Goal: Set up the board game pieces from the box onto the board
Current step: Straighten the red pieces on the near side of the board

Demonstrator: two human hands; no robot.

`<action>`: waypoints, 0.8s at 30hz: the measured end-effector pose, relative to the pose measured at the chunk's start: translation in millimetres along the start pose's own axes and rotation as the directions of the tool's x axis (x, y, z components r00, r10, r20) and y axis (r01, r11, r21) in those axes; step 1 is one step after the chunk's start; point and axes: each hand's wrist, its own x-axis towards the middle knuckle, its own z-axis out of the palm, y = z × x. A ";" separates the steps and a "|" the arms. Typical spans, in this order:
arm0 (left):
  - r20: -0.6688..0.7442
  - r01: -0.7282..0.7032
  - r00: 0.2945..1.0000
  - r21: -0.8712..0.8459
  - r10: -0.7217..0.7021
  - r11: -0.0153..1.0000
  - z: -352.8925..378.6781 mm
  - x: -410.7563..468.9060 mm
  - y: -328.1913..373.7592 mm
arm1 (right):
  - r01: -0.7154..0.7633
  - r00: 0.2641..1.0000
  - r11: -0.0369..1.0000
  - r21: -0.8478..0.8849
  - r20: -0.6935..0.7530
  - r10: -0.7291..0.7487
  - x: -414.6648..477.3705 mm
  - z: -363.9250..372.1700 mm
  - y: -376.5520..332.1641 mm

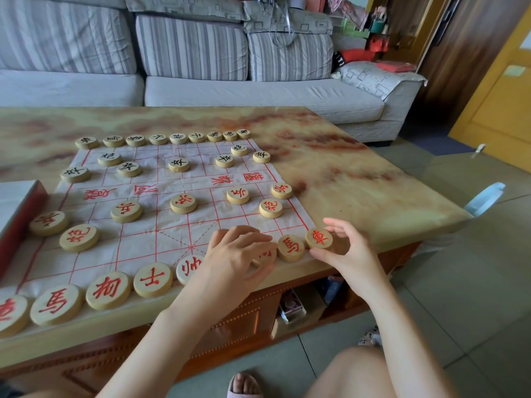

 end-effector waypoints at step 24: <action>-0.022 0.150 0.989 0.010 -0.149 0.989 1.4 1.7 -6.1 | 0.126 0.982 0.967 -0.222 0.164 -0.091 -13.4 18.8 -30.1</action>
